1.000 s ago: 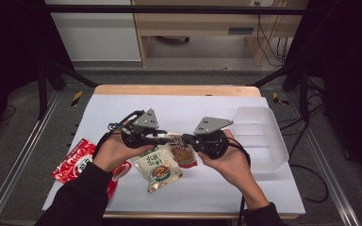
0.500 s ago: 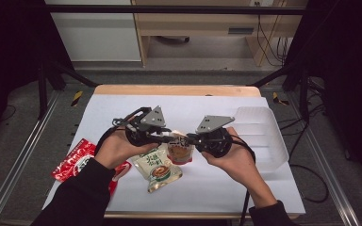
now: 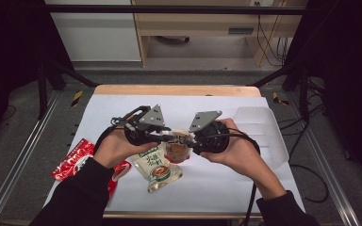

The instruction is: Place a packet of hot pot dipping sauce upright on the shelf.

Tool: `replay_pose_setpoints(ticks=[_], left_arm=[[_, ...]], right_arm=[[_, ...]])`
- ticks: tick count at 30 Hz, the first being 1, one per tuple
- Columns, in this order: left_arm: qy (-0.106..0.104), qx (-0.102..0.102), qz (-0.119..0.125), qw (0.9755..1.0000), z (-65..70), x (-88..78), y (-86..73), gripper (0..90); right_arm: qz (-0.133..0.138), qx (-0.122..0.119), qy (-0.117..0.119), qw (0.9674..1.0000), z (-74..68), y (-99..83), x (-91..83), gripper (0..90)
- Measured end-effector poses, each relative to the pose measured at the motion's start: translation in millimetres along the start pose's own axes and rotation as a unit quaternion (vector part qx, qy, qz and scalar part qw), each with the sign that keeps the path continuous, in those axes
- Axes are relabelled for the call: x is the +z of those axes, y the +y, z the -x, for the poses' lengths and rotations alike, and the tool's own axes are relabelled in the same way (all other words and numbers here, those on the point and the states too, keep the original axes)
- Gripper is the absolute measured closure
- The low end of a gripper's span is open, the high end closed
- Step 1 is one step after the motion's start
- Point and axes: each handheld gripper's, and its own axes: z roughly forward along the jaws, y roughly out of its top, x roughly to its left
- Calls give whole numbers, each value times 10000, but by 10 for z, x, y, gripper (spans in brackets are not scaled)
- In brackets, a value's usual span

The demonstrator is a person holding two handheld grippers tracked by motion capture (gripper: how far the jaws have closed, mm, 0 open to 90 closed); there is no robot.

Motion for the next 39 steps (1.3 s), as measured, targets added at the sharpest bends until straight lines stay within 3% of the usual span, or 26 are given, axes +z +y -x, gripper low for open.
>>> replay_pose_setpoints(ticks=[8,14,25,34,39], left_arm=[[3,56,-12,10000,7,25,-2,736],[-52,156,-59,9998,22,46,6,736],[-116,144,-41,9998,39,86,-15,736],[-143,123,-29,9998,35,98,-37,735],[-132,51,-3,9999,25,102,-49,734]], right_arm=[[-461,-245,142,9985,76,52,64,288],[-622,-329,340,9969,135,83,115,258],[-803,-523,587,9937,154,157,236,425],[-885,-603,768,9913,135,189,276,687],[-883,-510,747,9920,141,192,262,801]])
